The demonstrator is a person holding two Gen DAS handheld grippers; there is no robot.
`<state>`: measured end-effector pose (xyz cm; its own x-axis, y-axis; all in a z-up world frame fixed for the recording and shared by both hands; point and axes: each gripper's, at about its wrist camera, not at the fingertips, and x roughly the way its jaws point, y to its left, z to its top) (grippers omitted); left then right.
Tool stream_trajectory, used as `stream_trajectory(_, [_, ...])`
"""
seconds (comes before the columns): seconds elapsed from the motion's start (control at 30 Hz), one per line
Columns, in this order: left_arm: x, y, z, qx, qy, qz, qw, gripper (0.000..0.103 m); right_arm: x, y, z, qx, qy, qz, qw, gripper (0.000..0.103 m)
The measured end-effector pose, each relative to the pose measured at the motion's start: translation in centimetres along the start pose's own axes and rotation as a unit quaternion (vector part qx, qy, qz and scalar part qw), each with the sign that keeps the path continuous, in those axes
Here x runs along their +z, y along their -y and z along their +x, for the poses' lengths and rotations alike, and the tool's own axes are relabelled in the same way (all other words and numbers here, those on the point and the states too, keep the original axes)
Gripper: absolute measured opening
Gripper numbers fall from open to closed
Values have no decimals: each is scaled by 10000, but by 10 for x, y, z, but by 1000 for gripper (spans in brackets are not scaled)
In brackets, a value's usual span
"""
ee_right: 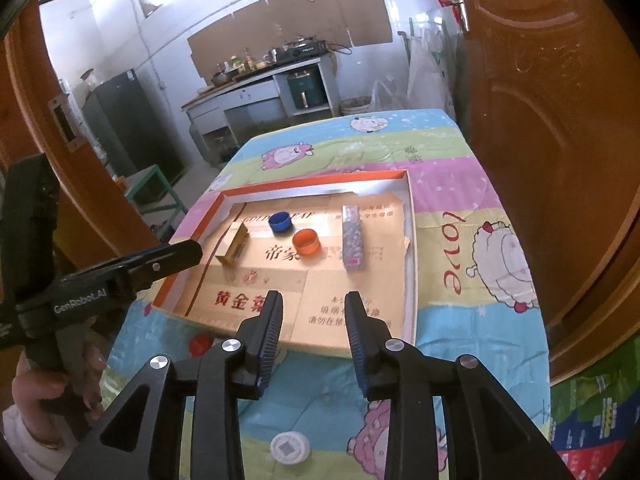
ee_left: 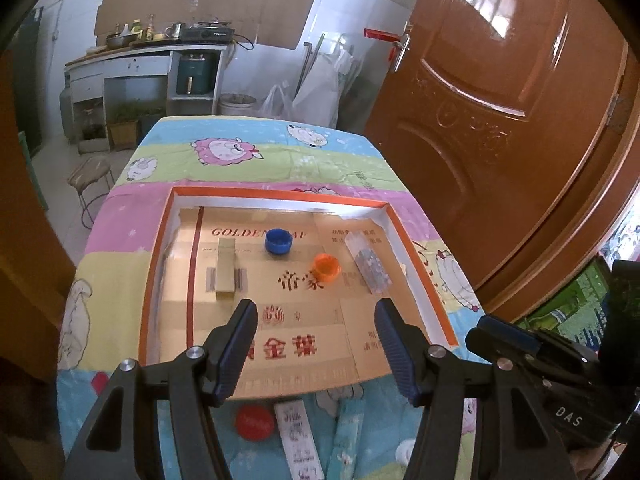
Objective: Organize rigid objects
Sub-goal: 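Withdraw both tools from the tray toward the remaining items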
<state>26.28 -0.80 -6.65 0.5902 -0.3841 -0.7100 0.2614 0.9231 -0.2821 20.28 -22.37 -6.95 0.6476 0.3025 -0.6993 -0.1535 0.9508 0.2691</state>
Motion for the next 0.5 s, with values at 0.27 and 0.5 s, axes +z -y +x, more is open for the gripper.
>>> stream_trajectory(0.27, [-21,2,-28,-112,153,79,9998,61,-17,-12,-19,-66,16,-83,9999,39])
stream_trajectory(0.5, [-47,6,-43,-173,224,205,9994,61,-35,-17,-32,-137,32,-93,9999,47])
